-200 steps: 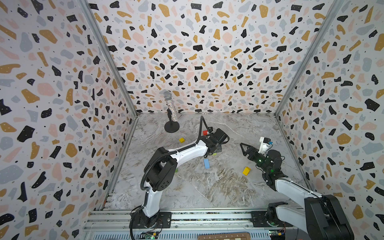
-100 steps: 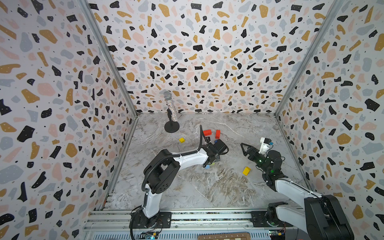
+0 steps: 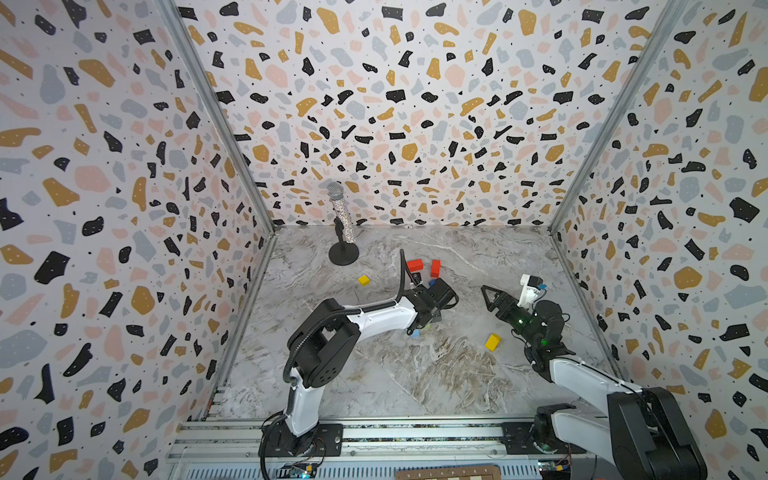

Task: Build the wood block tower
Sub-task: 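Carry the lime brick toward the robot and set it beside the light blue brick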

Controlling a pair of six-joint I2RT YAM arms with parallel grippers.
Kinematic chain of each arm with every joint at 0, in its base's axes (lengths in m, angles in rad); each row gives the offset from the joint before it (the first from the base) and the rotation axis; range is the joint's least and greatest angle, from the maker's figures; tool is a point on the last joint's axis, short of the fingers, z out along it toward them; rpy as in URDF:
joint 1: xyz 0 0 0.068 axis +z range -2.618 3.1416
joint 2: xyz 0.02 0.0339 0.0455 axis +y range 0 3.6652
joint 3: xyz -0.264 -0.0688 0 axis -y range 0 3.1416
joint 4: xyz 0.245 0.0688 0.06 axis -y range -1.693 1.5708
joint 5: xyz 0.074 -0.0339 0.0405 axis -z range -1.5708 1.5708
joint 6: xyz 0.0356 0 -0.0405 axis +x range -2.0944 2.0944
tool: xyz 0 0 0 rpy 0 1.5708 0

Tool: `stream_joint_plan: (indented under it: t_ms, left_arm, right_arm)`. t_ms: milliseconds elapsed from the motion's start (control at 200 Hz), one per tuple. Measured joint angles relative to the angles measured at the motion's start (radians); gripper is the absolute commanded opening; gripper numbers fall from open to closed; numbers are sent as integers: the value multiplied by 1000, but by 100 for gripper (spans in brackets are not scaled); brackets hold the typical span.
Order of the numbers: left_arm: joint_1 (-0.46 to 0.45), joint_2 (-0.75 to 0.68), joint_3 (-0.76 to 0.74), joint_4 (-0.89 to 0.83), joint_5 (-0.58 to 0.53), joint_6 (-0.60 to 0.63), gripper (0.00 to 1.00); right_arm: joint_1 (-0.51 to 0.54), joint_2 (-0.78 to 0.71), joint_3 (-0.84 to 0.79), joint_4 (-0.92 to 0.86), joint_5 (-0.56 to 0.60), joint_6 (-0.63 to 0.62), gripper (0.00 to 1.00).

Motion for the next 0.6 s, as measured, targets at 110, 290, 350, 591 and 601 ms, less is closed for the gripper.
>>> stream_joint_plan:
  t_ms: [110,290,350,591,601]
  left_arm:
    - [0,9,6,-2,0,0,32]
    - [0,32,18,-7,0,0,33]
    - [0,35,18,-8,-1,0,33]
    - [0,44,35,-19,-6,1,33]
    - [0,45,35,-19,-6,1,33]
  right_arm:
    - [0,-2,0,2,0,0,86]
    - [0,-15,0,3,0,0,86]
    - [0,-15,0,2,0,0,86]
    - [0,-15,0,3,0,0,86]
    - [0,-16,0,3,0,0,86]
